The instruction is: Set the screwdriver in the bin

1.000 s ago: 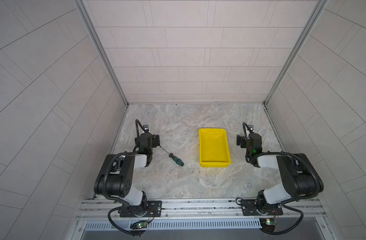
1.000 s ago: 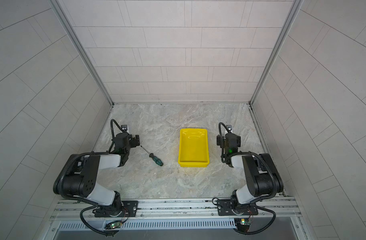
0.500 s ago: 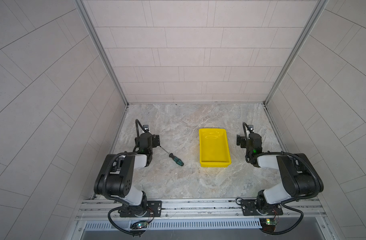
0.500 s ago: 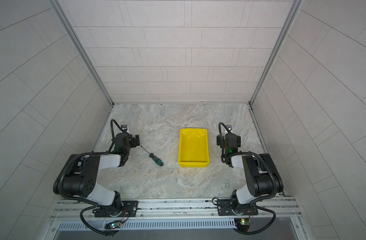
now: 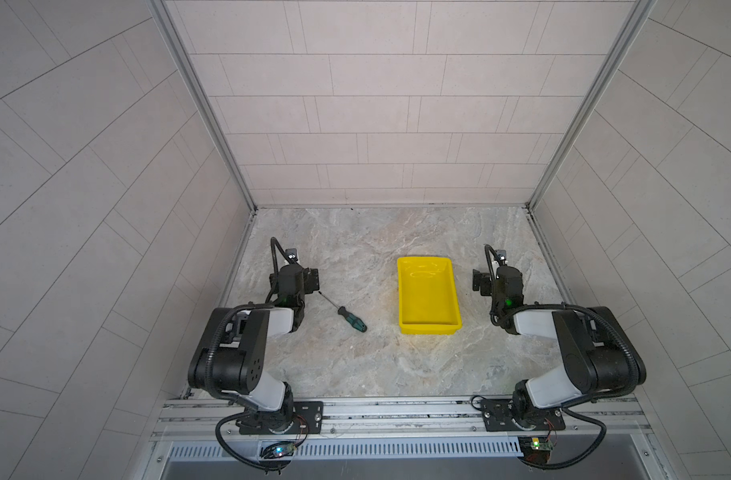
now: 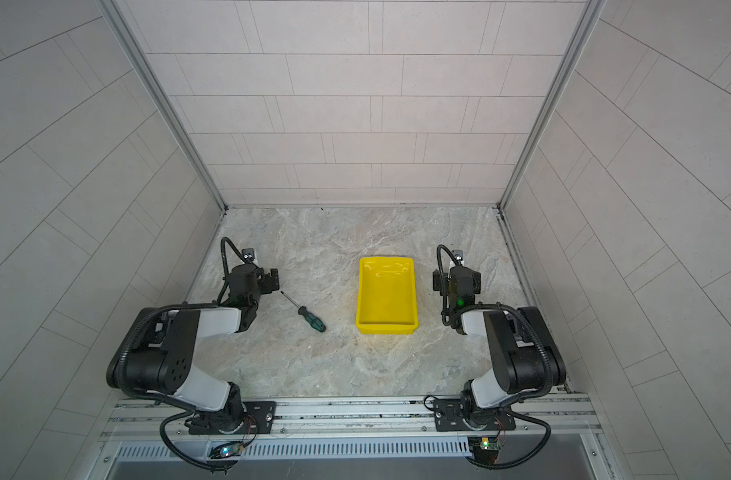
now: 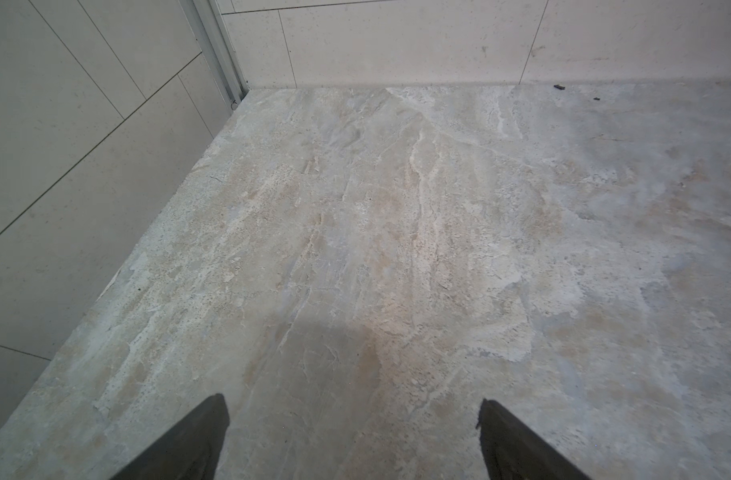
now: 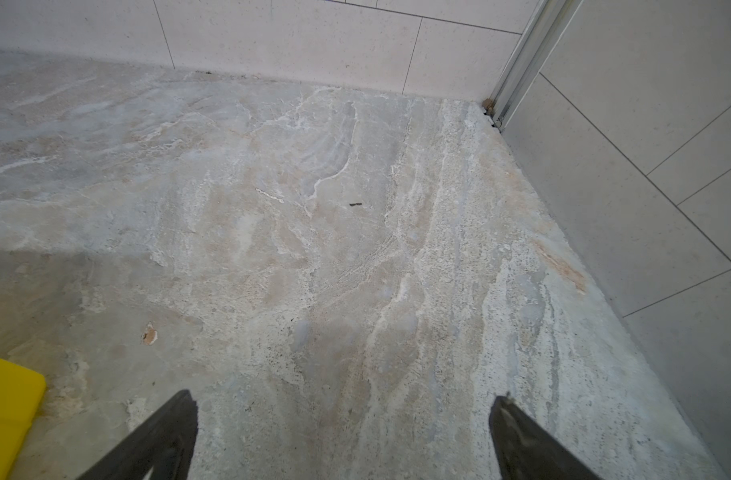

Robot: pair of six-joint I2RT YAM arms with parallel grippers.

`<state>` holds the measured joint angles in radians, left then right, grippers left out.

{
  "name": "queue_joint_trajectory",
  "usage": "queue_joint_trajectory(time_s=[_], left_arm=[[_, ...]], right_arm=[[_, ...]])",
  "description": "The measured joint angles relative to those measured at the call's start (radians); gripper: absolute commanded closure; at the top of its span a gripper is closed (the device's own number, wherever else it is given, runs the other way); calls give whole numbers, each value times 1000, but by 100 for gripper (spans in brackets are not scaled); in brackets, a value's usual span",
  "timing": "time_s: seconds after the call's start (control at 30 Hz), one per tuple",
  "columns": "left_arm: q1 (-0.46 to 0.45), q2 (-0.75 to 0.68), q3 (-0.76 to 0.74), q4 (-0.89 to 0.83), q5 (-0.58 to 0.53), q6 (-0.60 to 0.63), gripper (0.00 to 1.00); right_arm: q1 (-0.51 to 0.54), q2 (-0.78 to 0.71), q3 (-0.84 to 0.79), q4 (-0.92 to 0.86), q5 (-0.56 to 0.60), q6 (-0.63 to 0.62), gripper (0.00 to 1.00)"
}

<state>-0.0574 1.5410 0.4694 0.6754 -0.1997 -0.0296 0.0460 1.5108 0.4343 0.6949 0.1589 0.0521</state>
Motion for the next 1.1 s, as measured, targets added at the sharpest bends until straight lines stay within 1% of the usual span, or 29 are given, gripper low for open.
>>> queue_joint_trajectory(time_s=[0.37, 0.47, 0.57, 0.63, 0.77, 0.87, 0.97, 1.03, 1.1], left_arm=[[0, -5, 0, -5, -8, -4, 0], [-3, -60, -2, -53, -40, -17, 0], [-5, -182, -4, -130, -80, -52, 0], [-7, -291, -3, -205, -100, -90, 0], [-9, -522, 49, -447, -114, -188, 0], [-11, -633, 172, -684, -134, -293, 0], [-11, -671, 319, -881, -155, -370, 0], [-11, -677, 385, -976, -166, -414, 0], [-11, -672, 431, -1087, -170, -489, 1]], right_arm=[[8, 0, 0, 0, 6, -3, 0], [8, 0, 0, 0, 5, -3, 0], [5, 0, 0, 0, 5, -3, 0], [3, 0, 0, 0, 4, -3, 0], [2, -2, 1, -6, 5, -2, 0], [1, -40, 51, -138, 9, 7, 0], [-1, -109, 167, -304, 2, 21, 0], [-1, -166, 242, -396, -1, 36, 0], [-1, -224, 311, -499, 6, 59, 0]])
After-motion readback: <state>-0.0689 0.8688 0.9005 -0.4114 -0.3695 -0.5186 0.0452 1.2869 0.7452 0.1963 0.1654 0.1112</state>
